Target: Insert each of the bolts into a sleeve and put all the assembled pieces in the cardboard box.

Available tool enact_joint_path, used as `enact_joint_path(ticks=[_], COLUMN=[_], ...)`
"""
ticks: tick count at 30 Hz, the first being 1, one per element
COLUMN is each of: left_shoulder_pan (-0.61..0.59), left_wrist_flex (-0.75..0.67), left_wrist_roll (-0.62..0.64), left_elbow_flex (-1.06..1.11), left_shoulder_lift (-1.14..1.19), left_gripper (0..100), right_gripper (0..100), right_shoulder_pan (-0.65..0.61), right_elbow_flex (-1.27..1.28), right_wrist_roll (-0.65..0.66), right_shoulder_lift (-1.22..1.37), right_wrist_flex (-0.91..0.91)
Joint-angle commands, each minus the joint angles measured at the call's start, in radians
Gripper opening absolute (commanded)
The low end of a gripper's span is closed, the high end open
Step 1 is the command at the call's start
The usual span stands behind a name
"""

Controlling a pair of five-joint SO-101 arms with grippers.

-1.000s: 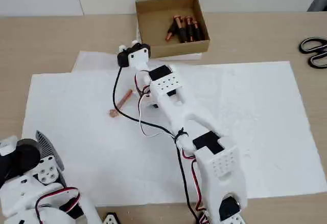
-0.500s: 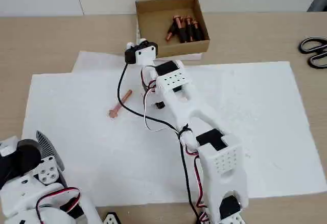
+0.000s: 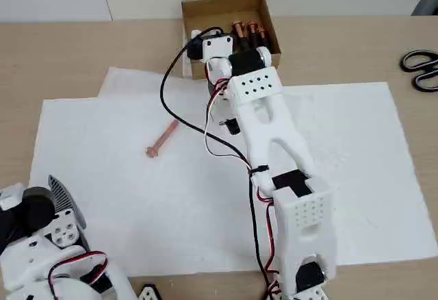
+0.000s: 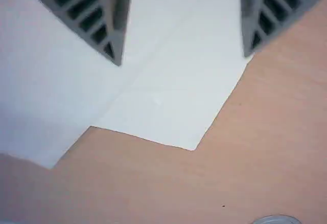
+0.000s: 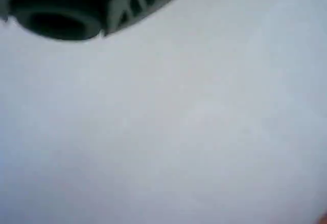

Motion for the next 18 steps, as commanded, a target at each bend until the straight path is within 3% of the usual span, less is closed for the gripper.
enact_joint_path(ticks=[1, 4, 10, 18], left_shoulder_pan=[-0.002, -0.002, -0.002, -0.002], left_wrist_flex=[-0.02, -0.02, -0.02, -0.02], left_wrist_roll=[0.006, 0.006, 0.006, 0.006], left_elbow_flex=[-0.007, -0.007, -0.007, -0.005], left_shoulder_lift=[0.002, 0.002, 0.002, -0.002], left_gripper=[15, 15, 15, 15], right_gripper=[0.5, 1.4, 18.6, 16.9], right_shoulder_pan=[0.039, 0.067, 0.071, 0.07], right_elbow_flex=[-0.028, -0.023, -0.026, -0.026], right_wrist_roll=[-0.032, -0.048, -0.044, -0.048], right_shoulder_lift=[0.027, 0.099, 0.186, 0.196], right_wrist_flex=[0.016, -0.012, -0.007, -0.004])
